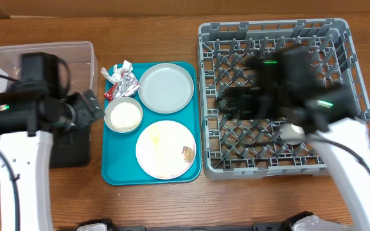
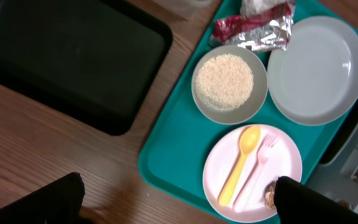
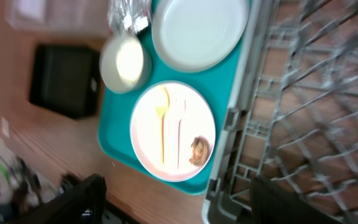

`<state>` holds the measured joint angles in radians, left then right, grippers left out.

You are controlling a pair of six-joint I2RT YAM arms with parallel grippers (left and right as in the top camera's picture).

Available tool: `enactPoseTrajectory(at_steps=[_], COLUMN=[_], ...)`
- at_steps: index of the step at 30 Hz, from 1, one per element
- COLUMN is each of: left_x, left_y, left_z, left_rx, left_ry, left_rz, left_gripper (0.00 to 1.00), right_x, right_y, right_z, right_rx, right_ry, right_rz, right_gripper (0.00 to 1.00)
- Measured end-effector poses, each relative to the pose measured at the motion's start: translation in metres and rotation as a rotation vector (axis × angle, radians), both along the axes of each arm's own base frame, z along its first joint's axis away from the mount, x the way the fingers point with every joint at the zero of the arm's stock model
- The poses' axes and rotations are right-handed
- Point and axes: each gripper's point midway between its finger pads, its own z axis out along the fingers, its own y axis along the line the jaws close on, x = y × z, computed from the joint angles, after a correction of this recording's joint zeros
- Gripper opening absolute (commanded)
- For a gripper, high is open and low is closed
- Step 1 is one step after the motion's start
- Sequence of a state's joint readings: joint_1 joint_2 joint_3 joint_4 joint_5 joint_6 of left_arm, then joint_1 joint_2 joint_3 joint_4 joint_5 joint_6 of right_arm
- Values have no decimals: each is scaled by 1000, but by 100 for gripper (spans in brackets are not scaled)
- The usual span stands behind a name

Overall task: Sort waste into correct bins and load items into the dishwasher rack
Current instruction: 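Grasp the yellow spoon from the pink plate and drop it in the rack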

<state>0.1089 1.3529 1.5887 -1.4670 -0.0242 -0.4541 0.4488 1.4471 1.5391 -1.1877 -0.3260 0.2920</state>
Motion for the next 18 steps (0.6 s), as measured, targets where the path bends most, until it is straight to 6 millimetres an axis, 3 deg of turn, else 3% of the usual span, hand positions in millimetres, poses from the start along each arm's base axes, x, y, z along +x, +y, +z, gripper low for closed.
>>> enactPoseTrajectory(at_steps=[5,9,13,18], left_x=[-3,-4,-3,-4], left_y=[10,10,10,11], left_z=[13,13,13,13], left_rx=[20,21,21,23], left_ry=[-24,-22,-22,-21], left_rz=[33,33,33,33], left_gripper=[100,100,100,100], right_x=[-10,-14,-9,-12], right_y=[61,99,128,156], right_z=[-70,-116,-144,-166], right_rx=[-188,-264,-278,-272], right_ry=[96,122,90,64], right_rz=[33,40,48,63], right_gripper=[73,62,57,57])
